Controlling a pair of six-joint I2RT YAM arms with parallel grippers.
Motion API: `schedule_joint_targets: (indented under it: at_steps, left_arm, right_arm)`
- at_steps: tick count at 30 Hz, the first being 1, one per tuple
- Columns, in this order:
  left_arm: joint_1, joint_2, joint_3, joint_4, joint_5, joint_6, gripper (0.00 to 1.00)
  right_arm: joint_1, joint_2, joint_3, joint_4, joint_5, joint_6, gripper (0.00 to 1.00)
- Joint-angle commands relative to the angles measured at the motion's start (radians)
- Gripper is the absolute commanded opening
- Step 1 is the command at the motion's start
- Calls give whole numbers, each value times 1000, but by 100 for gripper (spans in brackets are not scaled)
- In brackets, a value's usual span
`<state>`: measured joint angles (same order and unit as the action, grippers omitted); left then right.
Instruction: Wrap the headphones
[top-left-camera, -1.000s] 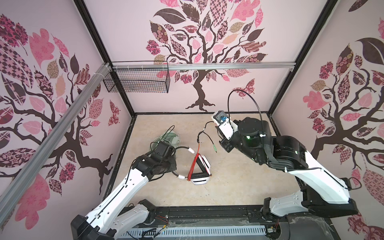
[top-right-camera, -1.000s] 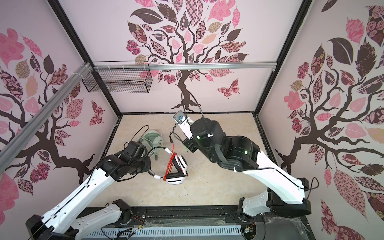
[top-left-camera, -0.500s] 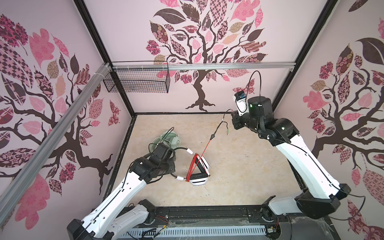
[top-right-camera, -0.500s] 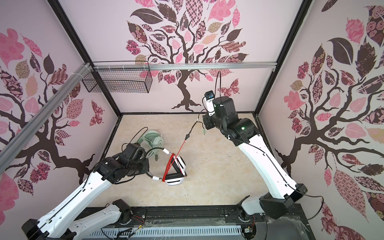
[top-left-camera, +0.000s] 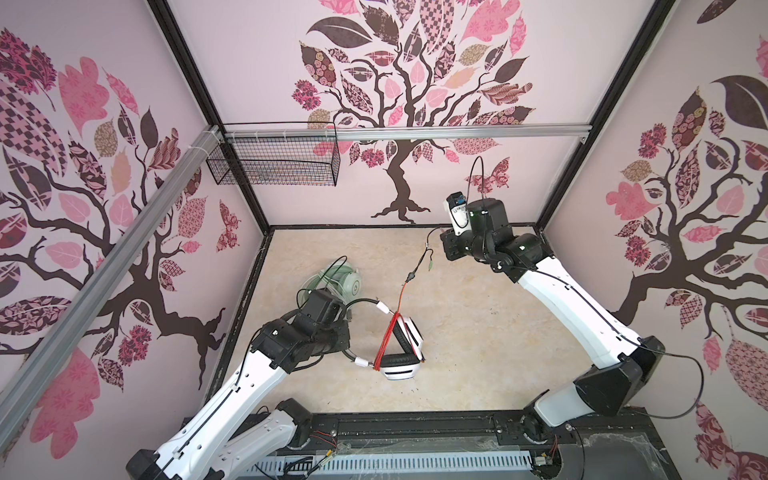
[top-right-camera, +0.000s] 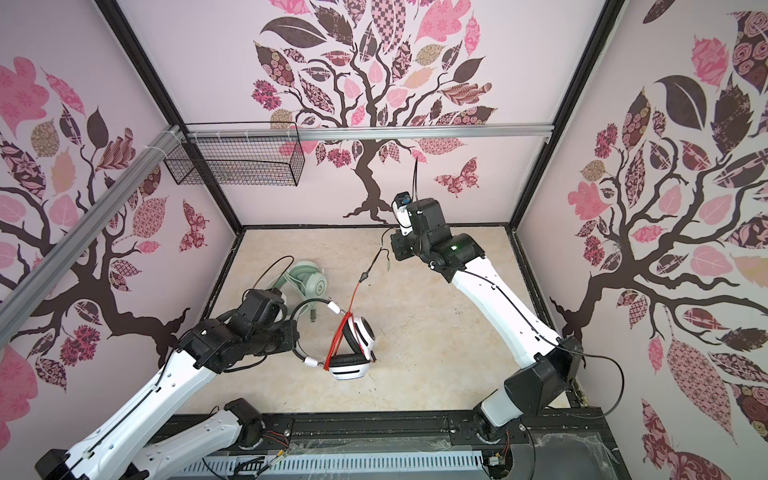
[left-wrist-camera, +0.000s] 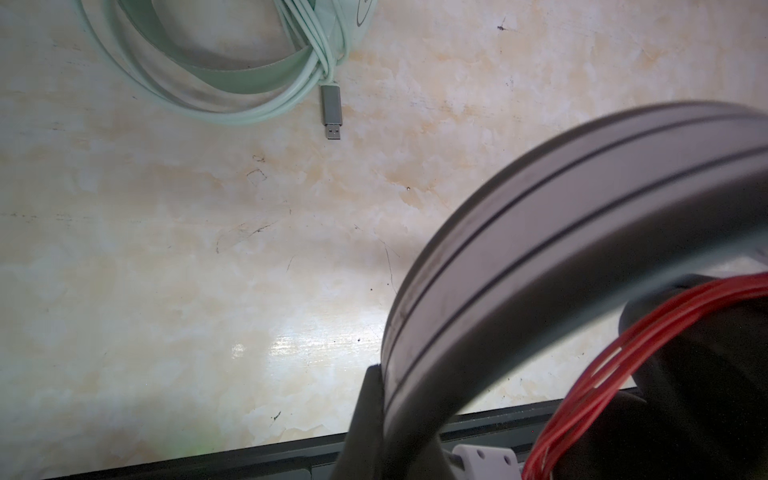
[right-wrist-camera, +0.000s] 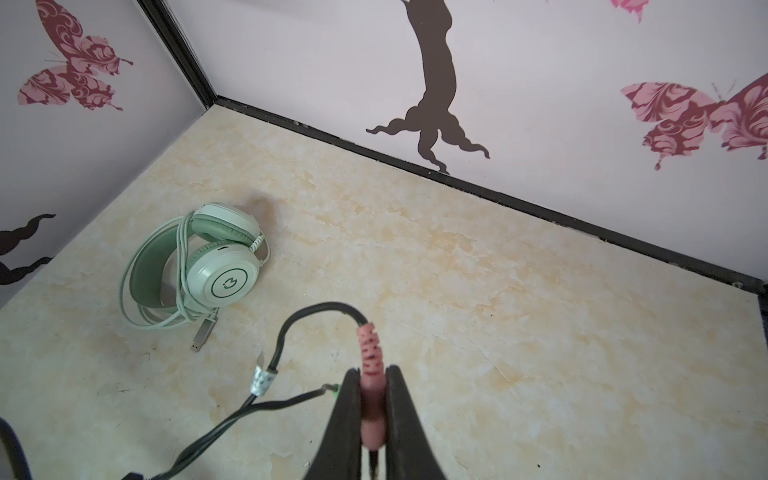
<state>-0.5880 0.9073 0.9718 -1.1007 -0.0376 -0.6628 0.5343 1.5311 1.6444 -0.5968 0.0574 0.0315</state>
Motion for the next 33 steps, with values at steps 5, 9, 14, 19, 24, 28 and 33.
schedule_joint_targets:
  at_steps: [5, 9, 14, 19, 24, 28, 33]
  left_arm:
    - [-3, -29, 84, -2, 40, -3, 0]
    - [-3, -2, 155, -35, 7, -3, 0]
    - [-3, 55, 256, -71, -25, -9, 0]
    - [-3, 121, 342, -94, -32, -10, 0]
    - [-3, 173, 397, -99, -69, -3, 0]
    - [-3, 204, 436, -101, -95, -4, 0]
    - [-4, 223, 480, -112, -117, -8, 0]
  right_arm:
    - [-8, 28, -143, 126, -24, 49, 0]
    - [-9, 16, -244, 191, -64, 71, 0]
    - [-9, -16, -386, 287, -100, 98, 7]
    - [-10, -28, -492, 343, -178, 104, 28]
    - [-11, -128, -620, 395, -217, 103, 75]
    - [-10, -272, -764, 456, -284, 137, 78]
    - [-10, -436, -990, 655, -489, 166, 79]
